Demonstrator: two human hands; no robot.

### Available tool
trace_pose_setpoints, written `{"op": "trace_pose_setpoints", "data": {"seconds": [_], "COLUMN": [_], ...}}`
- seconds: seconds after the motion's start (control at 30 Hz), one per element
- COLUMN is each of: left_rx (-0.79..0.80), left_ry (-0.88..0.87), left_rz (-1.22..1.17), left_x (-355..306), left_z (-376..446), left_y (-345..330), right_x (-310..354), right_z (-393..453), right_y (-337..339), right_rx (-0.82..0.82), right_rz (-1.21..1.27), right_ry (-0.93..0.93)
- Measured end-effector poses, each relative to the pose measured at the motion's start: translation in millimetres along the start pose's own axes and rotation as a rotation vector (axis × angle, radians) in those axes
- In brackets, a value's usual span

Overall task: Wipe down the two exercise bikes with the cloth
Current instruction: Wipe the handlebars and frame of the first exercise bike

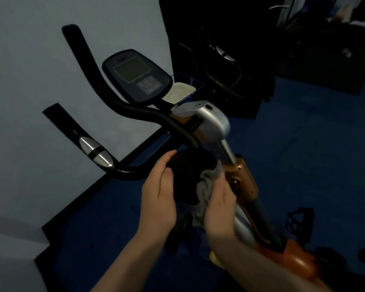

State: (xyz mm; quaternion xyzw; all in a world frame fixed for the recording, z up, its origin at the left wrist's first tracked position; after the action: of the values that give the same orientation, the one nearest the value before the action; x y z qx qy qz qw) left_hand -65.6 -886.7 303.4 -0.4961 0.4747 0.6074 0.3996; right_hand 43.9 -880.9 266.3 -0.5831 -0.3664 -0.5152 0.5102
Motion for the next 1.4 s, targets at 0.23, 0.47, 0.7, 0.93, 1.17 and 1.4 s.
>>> {"op": "trace_pose_setpoints", "data": {"seconds": [0.23,0.47,0.7,0.93,1.17,1.4], "left_rx": [0.045,0.039,0.012,-0.008,-0.036,-0.143], "left_ry": [-0.033,-0.063,-0.047,-0.033,-0.019,0.011], "left_rz": [0.065,0.094,0.079,0.053,-0.005,-0.041], "left_x": [1.5,1.6,5.9,4.9,6.6,0.2], "left_z": [2.8,3.0,4.0,3.1,4.9,-1.3], "left_y": [5.1,4.7,2.5,0.7,-1.4,-9.9], "right_x": [11.9,31.1,26.6,13.8,31.7,52.8], "right_z": [9.2,25.9,27.5,16.5,43.7,74.3], "right_y": [-1.2,-3.8,0.8,-7.8,-5.8,2.0], "right_rx": [-0.037,0.013,0.109,-0.005,0.109,0.507], "right_rz": [-0.101,-0.328,-0.475,-0.295,-0.442,-1.045], "right_ry": [0.038,0.140,0.203,0.181,0.337,0.643]}}
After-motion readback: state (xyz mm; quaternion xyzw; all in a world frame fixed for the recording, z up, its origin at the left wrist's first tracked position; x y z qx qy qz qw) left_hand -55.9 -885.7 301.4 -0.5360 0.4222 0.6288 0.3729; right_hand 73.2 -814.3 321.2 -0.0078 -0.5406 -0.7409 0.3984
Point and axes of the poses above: each hand's wrist, its own z-axis towards the middle knuckle, its own y-axis out of the back of the hand, x = y × z, the point moved 1 cm from there along z, towards the middle knuckle, and after that the axes turned 4 degrees about y, right-handed, at the moved point
